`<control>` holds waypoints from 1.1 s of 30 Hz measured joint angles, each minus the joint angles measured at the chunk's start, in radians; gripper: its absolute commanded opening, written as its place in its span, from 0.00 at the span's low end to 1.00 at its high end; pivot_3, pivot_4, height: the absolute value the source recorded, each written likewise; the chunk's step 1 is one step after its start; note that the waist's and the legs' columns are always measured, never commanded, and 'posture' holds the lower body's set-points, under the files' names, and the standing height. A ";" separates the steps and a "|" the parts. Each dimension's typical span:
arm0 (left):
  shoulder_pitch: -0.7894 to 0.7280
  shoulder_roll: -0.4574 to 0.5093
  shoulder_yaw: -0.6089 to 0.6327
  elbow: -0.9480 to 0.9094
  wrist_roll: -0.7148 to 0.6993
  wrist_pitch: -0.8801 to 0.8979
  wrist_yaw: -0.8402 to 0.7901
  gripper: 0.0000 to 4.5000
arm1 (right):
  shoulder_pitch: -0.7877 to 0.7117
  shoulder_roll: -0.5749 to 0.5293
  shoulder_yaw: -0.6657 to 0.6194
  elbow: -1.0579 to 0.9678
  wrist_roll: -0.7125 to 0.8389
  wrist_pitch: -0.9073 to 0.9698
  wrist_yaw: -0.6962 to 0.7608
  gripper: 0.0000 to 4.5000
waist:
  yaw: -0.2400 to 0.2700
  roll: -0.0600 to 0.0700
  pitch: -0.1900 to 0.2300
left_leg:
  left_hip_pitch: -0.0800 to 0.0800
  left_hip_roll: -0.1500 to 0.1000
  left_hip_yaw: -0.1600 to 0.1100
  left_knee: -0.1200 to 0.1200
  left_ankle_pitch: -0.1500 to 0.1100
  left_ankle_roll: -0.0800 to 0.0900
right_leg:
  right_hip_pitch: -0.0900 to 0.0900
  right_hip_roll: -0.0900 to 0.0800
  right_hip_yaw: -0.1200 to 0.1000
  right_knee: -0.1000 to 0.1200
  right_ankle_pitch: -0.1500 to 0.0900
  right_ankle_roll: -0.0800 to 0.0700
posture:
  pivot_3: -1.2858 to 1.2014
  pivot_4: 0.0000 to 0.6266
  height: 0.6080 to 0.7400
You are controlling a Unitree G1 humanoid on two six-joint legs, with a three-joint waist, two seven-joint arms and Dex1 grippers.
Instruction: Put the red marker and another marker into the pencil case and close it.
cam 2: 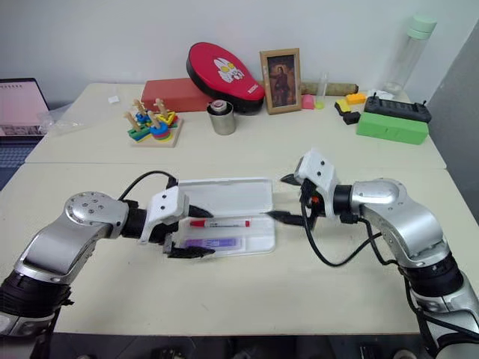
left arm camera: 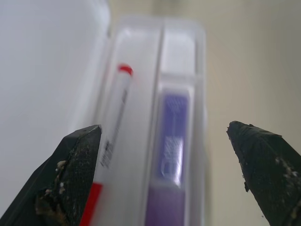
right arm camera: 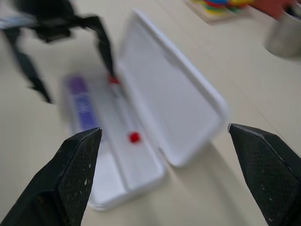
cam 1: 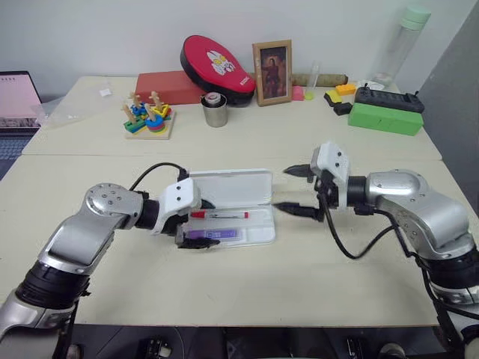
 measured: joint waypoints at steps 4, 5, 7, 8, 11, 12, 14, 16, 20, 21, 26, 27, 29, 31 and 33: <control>-0.032 -0.148 0.045 -0.044 -0.073 0.048 0.111 0.99 | -0.007 0.093 -0.004 0.142 -0.102 0.067 -0.193 1.00 | 0.000 0.000 0.000 | 0.000 0.000 0.000 0.000 0.000 0.000 | 0.000 0.000 0.000 0.000 0.000 0.000 | 0.52 0.24 1.00; -0.046 -0.185 0.052 -0.052 -0.091 0.059 0.142 0.99 | -0.008 0.119 -0.004 0.178 -0.127 0.074 -0.238 1.00 | 0.000 0.000 0.000 | 0.000 0.000 0.000 0.000 0.000 0.000 | 0.000 0.000 0.000 0.001 0.000 0.000 | 0.52 0.24 1.00; -0.074 -0.229 0.064 -0.061 -0.105 0.069 0.200 0.99 | -0.010 0.163 -0.012 0.242 -0.165 0.085 -0.316 1.00 | 0.000 0.000 0.000 | 0.000 0.000 0.000 0.000 0.001 -0.002 | -0.001 0.000 0.000 0.002 0.000 0.000 | 0.52 0.24 1.00; -0.087 -0.245 0.071 -0.059 -0.103 0.068 0.228 0.99 | -0.011 0.184 -0.025 0.264 -0.177 0.089 -0.343 1.00 | -0.001 0.000 0.000 | 0.000 0.000 0.000 0.000 0.001 -0.002 | -0.001 0.000 0.000 0.003 0.000 0.000 | 0.52 0.24 1.00; -0.135 -0.288 0.097 -0.022 -0.094 0.062 0.306 0.99 | -0.036 0.246 -0.063 0.336 -0.203 0.091 -0.428 1.00 | -0.008 0.000 0.000 | 0.001 0.000 0.000 0.000 0.001 -0.002 | -0.001 0.000 0.000 0.005 0.000 0.000 | 0.52 0.24 1.00; -0.142 -0.289 0.102 -0.019 -0.094 0.062 0.319 0.99 | -0.044 0.262 -0.074 0.354 -0.212 0.088 -0.447 1.00 | -0.010 0.000 0.000 | 0.001 0.000 0.000 0.000 0.001 -0.002 | -0.001 0.000 0.000 0.005 0.000 0.000 | 0.52 0.24 1.00; -0.150 -0.292 0.103 -0.016 -0.094 0.062 0.334 0.99 | -0.059 0.289 -0.091 0.397 -0.228 0.082 -0.483 1.00 | -0.011 0.000 0.000 | 0.002 0.000 0.000 0.000 0.001 -0.002 | -0.001 0.000 0.001 0.005 0.000 0.000 | 0.52 0.24 1.00; -0.150 -0.294 0.100 -0.015 -0.094 0.062 0.336 0.99 | -0.070 0.318 -0.101 0.438 -0.237 0.065 -0.505 1.00 | -0.015 0.000 0.000 | 0.002 0.000 0.000 0.000 0.001 -0.002 | -0.001 0.000 0.001 0.005 0.000 0.000 | 0.52 0.24 1.00; -0.150 -0.295 0.098 -0.014 -0.093 0.062 0.338 1.00 | -0.083 0.343 -0.103 0.470 -0.263 0.037 -0.521 0.84 | -0.024 0.000 0.000 | 0.002 0.000 0.000 0.000 0.001 -0.002 | -0.001 0.000 0.000 0.006 0.000 0.000 | 0.52 0.24 1.00; -0.150 -0.295 0.098 -0.014 -0.092 0.062 0.338 1.00 | -0.083 0.343 -0.102 0.474 -0.265 0.033 -0.521 0.79 | -0.024 0.000 0.000 | 0.002 0.000 0.000 0.000 0.001 -0.002 | -0.001 0.000 0.000 0.006 0.000 0.000 | 0.52 0.24 1.00; -0.150 -0.295 0.095 -0.012 -0.079 0.052 0.339 1.00 | -0.083 0.348 -0.101 0.477 -0.275 0.025 -0.519 0.51 | -0.024 0.000 0.000 | 0.002 0.000 0.000 0.000 0.001 -0.002 | -0.001 0.000 0.000 0.006 0.000 0.000 | 0.52 0.24 1.00; -0.151 -0.295 0.094 -0.008 -0.076 0.044 0.339 1.00 | -0.083 0.348 -0.101 0.477 -0.277 0.025 -0.519 0.46 | -0.024 0.000 0.000 | 0.002 0.000 0.000 0.000 0.001 -0.002 | -0.001 0.000 0.000 0.006 0.000 0.000 | 0.52 0.24 1.00; -0.156 -0.296 0.094 0.005 -0.068 0.039 0.340 1.00 | -0.083 0.348 -0.101 0.477 -0.283 0.025 -0.519 0.32 | -0.024 0.000 0.000 | 0.002 0.000 0.000 0.000 0.001 -0.002 | -0.001 0.000 0.000 0.006 0.000 0.000 | 0.52 0.24 1.00; -0.157 -0.298 0.094 0.010 -0.065 0.032 0.340 1.00 | -0.083 0.348 -0.101 0.477 -0.287 0.025 -0.518 0.22 | -0.024 0.000 0.000 | 0.002 0.000 0.000 0.000 0.001 -0.002 | -0.001 0.000 0.000 0.006 0.000 0.000 | 0.52 0.24 1.00; -0.157 -0.299 0.094 0.018 -0.063 0.024 0.339 1.00 | -0.084 0.349 -0.101 0.477 -0.292 0.025 -0.516 0.12 | -0.024 0.000 0.000 | 0.002 0.000 0.000 0.000 0.001 -0.002 | -0.001 0.000 0.000 0.006 0.000 0.000 | 0.52 0.24 1.00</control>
